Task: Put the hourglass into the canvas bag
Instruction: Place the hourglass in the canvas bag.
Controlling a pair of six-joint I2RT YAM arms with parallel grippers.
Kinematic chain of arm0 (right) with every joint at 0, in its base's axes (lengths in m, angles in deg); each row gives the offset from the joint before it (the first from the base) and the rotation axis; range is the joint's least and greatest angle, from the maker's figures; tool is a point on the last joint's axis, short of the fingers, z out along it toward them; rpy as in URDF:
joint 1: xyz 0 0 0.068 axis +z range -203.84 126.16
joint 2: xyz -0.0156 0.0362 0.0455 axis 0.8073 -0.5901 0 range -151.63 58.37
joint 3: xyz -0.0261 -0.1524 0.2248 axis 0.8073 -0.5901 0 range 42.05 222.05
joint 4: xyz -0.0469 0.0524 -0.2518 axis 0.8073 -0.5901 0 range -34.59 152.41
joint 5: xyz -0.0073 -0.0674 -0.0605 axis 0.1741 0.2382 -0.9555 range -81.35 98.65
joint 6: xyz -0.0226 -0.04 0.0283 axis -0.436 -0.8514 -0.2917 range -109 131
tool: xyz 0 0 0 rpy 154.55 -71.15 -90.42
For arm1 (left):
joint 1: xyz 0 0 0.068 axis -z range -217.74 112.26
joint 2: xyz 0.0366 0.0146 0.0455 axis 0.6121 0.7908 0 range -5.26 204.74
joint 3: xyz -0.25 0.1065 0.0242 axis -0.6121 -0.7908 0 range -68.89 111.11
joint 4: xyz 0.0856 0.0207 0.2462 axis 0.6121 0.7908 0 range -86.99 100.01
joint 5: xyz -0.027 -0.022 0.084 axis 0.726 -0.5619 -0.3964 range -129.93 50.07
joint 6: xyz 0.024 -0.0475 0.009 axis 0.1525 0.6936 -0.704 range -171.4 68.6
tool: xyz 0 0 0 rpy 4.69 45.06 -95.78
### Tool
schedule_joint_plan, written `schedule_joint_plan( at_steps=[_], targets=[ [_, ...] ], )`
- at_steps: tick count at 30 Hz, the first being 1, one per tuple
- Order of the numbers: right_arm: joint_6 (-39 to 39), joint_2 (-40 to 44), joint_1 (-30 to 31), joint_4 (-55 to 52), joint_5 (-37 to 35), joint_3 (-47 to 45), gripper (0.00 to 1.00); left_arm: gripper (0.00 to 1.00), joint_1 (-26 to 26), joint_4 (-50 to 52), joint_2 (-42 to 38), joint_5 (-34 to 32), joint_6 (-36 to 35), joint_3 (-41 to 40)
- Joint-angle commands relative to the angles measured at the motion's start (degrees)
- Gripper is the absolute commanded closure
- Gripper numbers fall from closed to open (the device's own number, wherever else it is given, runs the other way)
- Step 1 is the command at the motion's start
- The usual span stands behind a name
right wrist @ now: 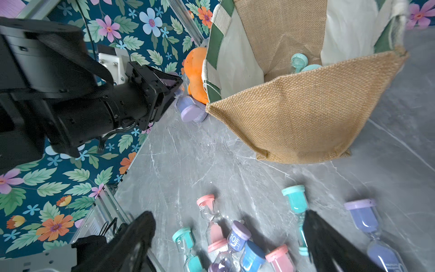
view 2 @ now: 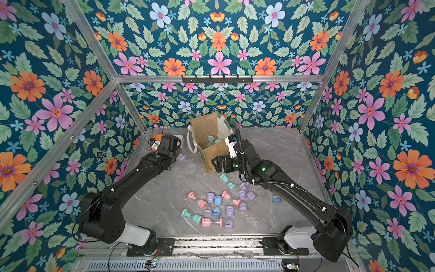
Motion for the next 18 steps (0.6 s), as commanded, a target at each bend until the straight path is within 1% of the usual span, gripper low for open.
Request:
schedule_joint_plan(
  at_steps=[1, 6, 9, 14, 16, 18],
  targets=[
    [1.1, 0.0, 0.0, -1.9, -0.5, 1.0, 0.01, 0.69, 0.5, 0.4, -1.3, 0.8, -6.2, 3.4],
    [1.7, 0.0, -0.6, -3.4, -0.2, 2.5, 0.01, 0.69, 2.7, -0.1, -2.4, 2.3, -9.1, 8.8],
    [2.3, 0.2, -1.2, -4.2, -0.2, 3.3, 0.01, 0.69, 4.1, -1.6, -1.6, 3.6, -10.6, 12.3],
    [3.6, 1.1, -3.0, -3.2, 0.6, 2.5, 0.01, 0.69, 7.1, -1.9, 3.8, 5.9, -13.3, 20.2],
    [4.2, 1.0, -4.0, -2.8, 1.2, 2.2, 0.01, 0.69, 8.4, -1.8, 7.2, 7.3, -14.0, 24.0],
    [4.4, 1.2, -4.7, -2.2, 1.6, 1.7, 0.01, 0.69, 9.7, -1.4, 10.7, 7.2, -15.0, 27.9]
  ],
)
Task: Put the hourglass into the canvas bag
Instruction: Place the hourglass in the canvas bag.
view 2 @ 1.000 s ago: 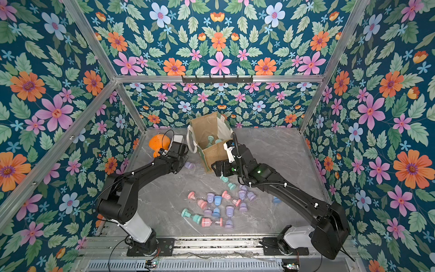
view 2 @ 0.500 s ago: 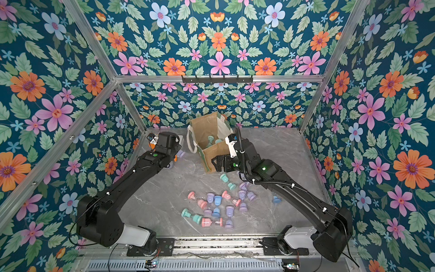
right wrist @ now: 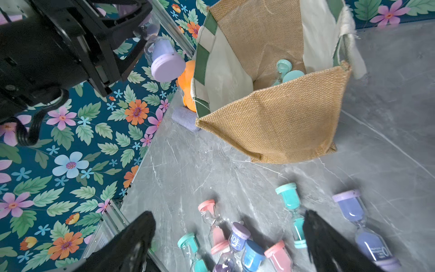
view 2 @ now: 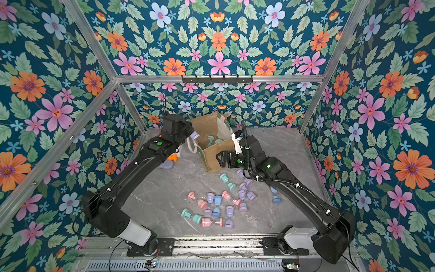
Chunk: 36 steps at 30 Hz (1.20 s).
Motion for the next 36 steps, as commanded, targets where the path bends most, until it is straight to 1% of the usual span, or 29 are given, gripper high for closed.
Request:
schedule_joint_plan(
  at_steps=[1, 6, 12, 19, 25, 33, 36],
  targets=[
    [1.3, 0.2, -1.0, 1.0, 1.2, -0.4, 0.01, 0.69, 1.6, -0.6, 4.3, 0.7, -3.3, 4.8],
    [1.3, 0.3, -2.5, 2.3, 1.9, -1.7, 0.01, 0.69, 1.9, 0.8, 13.8, 2.8, -3.6, 13.8],
    [0.5, 0.3, -3.5, 5.3, 3.1, -3.5, 0.01, 0.69, 2.0, 1.6, 22.3, 4.2, -4.0, 20.4],
    [-0.9, -1.4, -4.0, 9.0, 4.1, -3.6, 0.01, 0.69, 2.0, 1.0, 28.3, 5.4, -4.7, 22.4],
    [-1.5, -3.7, -4.2, 9.5, 4.5, -2.2, 0.01, 0.69, 2.0, -0.2, 33.9, 7.5, -4.6, 24.1],
    [-1.9, -3.7, -5.1, 9.2, 4.2, -2.8, 0.01, 0.68, 2.0, 2.1, 41.4, 10.5, -5.1, 30.0],
    [-1.4, -3.1, -5.4, 10.1, 4.1, -3.9, 0.01, 0.68, 2.0, 2.6, 42.8, 11.2, -4.5, 30.3]
  ],
)
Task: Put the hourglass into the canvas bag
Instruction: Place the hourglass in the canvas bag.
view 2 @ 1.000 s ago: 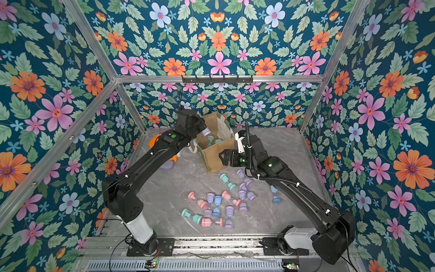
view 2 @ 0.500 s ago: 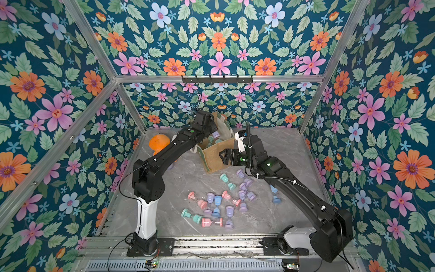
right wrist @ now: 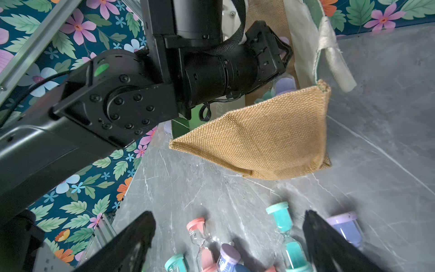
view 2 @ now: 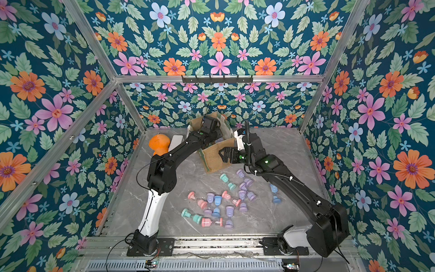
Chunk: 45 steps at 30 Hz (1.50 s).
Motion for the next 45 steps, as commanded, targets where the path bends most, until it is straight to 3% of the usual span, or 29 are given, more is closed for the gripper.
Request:
schedule_joint_plan(
  at_steps=[1, 6, 8, 17, 25, 34, 45],
  targets=[
    [0.6, 0.7, -0.3, 2.4, -0.2, -0.8, 0.01, 0.68, 0.0, 0.7, 1.0, 0.8, 0.2, 0.2],
    [0.9, 0.5, -0.4, 2.8, 0.1, -1.1, 0.01, 0.64, 0.0, 0.6, 2.8, 1.5, 0.9, -0.1],
    [1.0, 0.4, -0.4, 2.4, 0.1, -1.0, 0.01, 0.57, 0.0, 0.9, 2.9, 1.0, 1.1, -0.1],
    [1.3, 0.5, -0.4, 1.5, 0.5, -0.9, 0.01, 0.45, 0.0, 1.5, 0.9, -0.1, 0.0, -1.1],
    [1.2, 1.2, -0.4, -0.6, 0.8, 0.3, 0.01, 0.26, -0.1, 2.6, -2.3, -1.4, -1.0, -1.1],
    [1.2, 2.7, -0.4, -3.0, 0.9, 1.4, 0.01, 0.21, -0.4, 4.3, -10.0, -3.6, -3.2, -2.7],
    [1.0, 5.1, -0.4, -9.0, 2.3, 2.0, 0.01, 0.21, 0.1, 3.3, -27.2, -3.9, -5.9, -15.4]
  ],
)
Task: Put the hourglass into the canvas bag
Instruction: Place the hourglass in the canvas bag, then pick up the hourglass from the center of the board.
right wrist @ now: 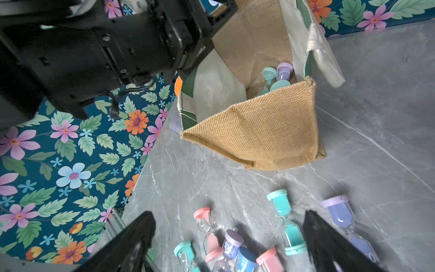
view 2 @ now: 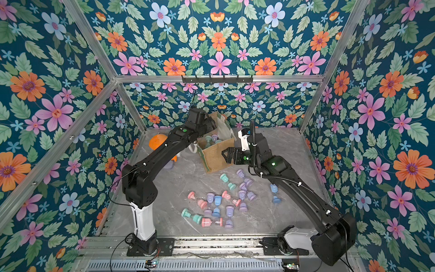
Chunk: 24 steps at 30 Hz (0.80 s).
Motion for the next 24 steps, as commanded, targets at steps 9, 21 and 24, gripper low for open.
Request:
schedule_joint_plan(
  at_steps=[9, 21, 24],
  targets=[
    [-3.2, 1.6, 2.7, -10.0, 0.8, 0.4, 0.01, 0.22, 4.3, 5.2, -21.5, -5.9, -3.9, -15.6],
    [-3.2, 1.7, 11.2, -11.8, -2.1, -3.7, 0.01, 0.23, 13.4, 21.1, -40.2, -12.6, 9.4, -32.6],
    [-2.9, 2.0, 13.1, -9.6, -2.6, -6.2, 0.01, 0.23, 14.6, 21.9, -44.6, -12.3, 15.9, -39.8]
  ],
)
